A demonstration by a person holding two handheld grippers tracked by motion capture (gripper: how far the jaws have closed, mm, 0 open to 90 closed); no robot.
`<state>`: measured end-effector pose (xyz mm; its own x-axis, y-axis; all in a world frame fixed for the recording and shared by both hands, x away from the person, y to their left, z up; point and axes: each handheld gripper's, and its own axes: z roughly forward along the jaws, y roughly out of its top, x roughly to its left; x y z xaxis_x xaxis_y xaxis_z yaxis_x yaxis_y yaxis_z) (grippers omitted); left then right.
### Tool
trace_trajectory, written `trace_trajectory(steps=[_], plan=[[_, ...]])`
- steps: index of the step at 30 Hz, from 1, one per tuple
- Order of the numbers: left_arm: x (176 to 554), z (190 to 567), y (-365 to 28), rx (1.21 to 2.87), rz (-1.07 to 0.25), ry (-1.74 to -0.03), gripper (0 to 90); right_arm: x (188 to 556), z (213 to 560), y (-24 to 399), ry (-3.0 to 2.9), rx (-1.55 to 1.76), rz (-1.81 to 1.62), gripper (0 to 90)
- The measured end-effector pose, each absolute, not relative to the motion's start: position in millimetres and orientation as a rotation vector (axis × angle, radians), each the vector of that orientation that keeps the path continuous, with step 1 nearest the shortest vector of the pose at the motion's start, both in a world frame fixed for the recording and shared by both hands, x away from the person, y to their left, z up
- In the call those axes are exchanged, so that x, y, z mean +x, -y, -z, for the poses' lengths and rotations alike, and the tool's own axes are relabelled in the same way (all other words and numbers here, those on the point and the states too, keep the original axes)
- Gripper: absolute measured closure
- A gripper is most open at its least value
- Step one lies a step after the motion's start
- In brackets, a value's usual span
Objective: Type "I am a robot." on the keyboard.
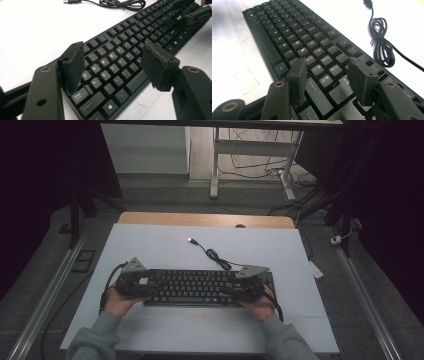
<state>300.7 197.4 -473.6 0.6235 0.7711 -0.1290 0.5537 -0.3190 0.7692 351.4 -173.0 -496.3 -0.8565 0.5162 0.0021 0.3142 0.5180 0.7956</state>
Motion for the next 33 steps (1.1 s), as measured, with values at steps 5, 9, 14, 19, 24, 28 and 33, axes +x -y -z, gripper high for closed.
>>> trace_trajectory(steps=[5,9,14,19,24,28,33], plan=[[301,475,-197,2.02,-0.328,-1.044,33.9,351,496,172,-2.523,0.698,-1.266,50.4],[302,476,-196,2.022,-0.327,-1.05,33.5,350,494,169,-2.524,0.685,-1.28,50.4],[302,477,-195,2.031,-0.327,-1.047,33.0,350,490,165,-2.531,0.683,-1.305,50.4],[303,478,-194,2.036,-0.325,-1.05,32.6,350,487,160,-2.533,0.67,-1.329,50.4],[303,478,-193,2.042,-0.325,-1.046,32.5,351,484,153,-2.533,0.654,-1.352,50.4],[303,479,-193,2.045,-0.325,-1.048,32.5,352,483,148,-2.541,0.661,-1.355,50.6],[304,480,-193,2.049,-0.321,-1.047,32.4,353,482,140,-2.549,0.648,-1.363,50.7]])
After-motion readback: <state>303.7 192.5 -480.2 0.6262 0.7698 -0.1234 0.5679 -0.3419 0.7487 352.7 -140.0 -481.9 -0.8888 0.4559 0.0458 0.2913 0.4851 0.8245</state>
